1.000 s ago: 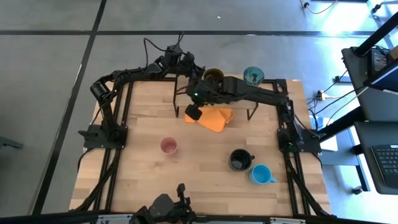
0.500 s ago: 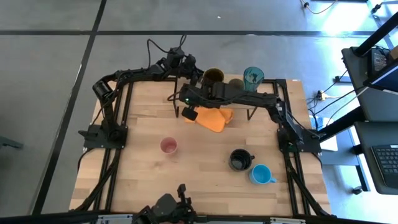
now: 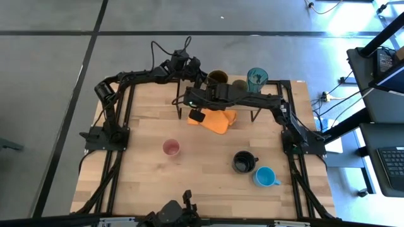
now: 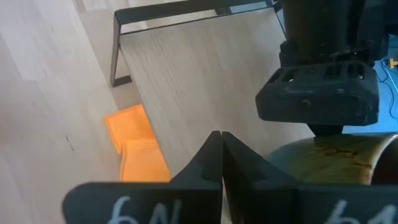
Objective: Stack small to large cups/mugs on shelf
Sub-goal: Put the brown mug on the shelf
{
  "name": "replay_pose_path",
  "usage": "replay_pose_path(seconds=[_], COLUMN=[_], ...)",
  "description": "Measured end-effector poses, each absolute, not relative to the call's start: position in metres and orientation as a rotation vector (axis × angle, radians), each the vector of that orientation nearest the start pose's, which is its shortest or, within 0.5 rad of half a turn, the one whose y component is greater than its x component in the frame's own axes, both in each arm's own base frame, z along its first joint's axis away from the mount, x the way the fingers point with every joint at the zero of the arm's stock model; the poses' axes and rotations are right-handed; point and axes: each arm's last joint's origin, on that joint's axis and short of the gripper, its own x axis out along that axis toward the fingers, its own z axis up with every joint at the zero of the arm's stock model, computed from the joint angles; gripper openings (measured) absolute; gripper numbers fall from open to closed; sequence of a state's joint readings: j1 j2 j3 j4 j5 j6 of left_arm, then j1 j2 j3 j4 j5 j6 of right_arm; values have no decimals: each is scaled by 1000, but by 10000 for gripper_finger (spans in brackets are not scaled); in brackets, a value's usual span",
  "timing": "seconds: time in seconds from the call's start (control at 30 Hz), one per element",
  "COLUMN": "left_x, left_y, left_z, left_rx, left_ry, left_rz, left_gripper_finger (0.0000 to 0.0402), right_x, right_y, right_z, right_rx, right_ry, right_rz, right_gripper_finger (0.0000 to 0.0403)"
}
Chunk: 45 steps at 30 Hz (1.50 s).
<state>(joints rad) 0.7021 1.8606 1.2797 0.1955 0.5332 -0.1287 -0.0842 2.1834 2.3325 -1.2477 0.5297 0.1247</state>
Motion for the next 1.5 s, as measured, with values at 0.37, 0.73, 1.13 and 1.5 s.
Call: replay_pose_path(seconds=[0.37,0.73,1.13,1.5], left_x=[330,330,330,329], left_y=[259,259,259,260], left_z=[237,237,237,237], left_rx=[-353,-353,-351,-328], left_ry=[304,304,305,309], left_rz=[187,187,186,227], left_gripper_finger=[75,75,75,75], right_x=[443,437,429,425], right_y=[-34,-33,-28,-19], right_z=[331,329,326,325], right_rx=[-135,-134,-169,-195], right_ry=[1075,1134,1228,1268], right_rz=[-582,-596,-583,-563], right_gripper_finger=[3,3,11,18])
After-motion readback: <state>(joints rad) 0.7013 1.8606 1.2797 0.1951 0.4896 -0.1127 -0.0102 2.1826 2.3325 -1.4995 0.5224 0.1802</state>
